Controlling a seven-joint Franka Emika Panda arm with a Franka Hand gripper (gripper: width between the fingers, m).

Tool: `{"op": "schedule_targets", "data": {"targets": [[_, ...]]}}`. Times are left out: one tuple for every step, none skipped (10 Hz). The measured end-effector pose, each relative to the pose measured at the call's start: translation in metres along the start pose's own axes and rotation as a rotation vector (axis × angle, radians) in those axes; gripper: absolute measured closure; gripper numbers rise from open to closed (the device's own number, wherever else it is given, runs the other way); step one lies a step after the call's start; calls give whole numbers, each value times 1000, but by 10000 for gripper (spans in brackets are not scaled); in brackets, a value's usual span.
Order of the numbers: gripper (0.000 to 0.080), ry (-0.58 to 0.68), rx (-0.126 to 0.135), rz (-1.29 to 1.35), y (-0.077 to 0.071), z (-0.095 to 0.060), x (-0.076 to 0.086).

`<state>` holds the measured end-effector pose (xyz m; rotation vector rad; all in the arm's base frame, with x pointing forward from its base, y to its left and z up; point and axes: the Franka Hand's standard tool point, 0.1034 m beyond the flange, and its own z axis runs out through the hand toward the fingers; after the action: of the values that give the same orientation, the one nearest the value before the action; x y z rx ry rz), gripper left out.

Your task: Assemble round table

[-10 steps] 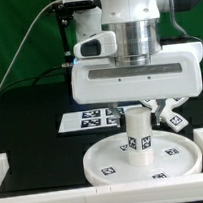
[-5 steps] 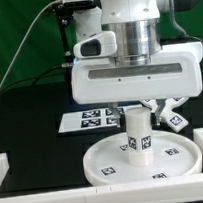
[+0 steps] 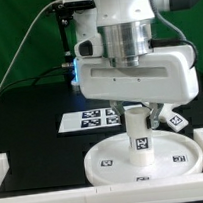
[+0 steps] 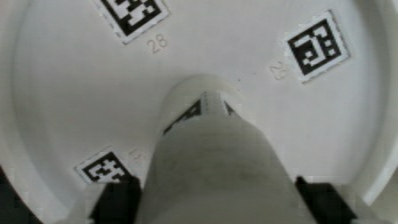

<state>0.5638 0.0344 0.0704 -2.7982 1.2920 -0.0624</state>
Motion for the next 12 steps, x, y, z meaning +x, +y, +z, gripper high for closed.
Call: {"op": "schedule_targets", "data": {"targets": [[393,-4,4,114,-1,0,-2],[393,-6,7,201,-2,0,-3],[393,-15,19,291,-2,0,-3],[393,-19,26,367,-1,0,-3],[393,-18,26,408,-2,0,-3],[393,-18,26,413,-2,0,-3],[311,-18,25,412,-1,0,-3],[185,-18,28,398,-3,-2,-5],[185,-24,45,369,-7,-13,-10],[157,-36,64,340,-8,-28,-14],[157,-50,79,326,-9,-42,-19],[151,-63,88,322,-13,-51,-23]]}}
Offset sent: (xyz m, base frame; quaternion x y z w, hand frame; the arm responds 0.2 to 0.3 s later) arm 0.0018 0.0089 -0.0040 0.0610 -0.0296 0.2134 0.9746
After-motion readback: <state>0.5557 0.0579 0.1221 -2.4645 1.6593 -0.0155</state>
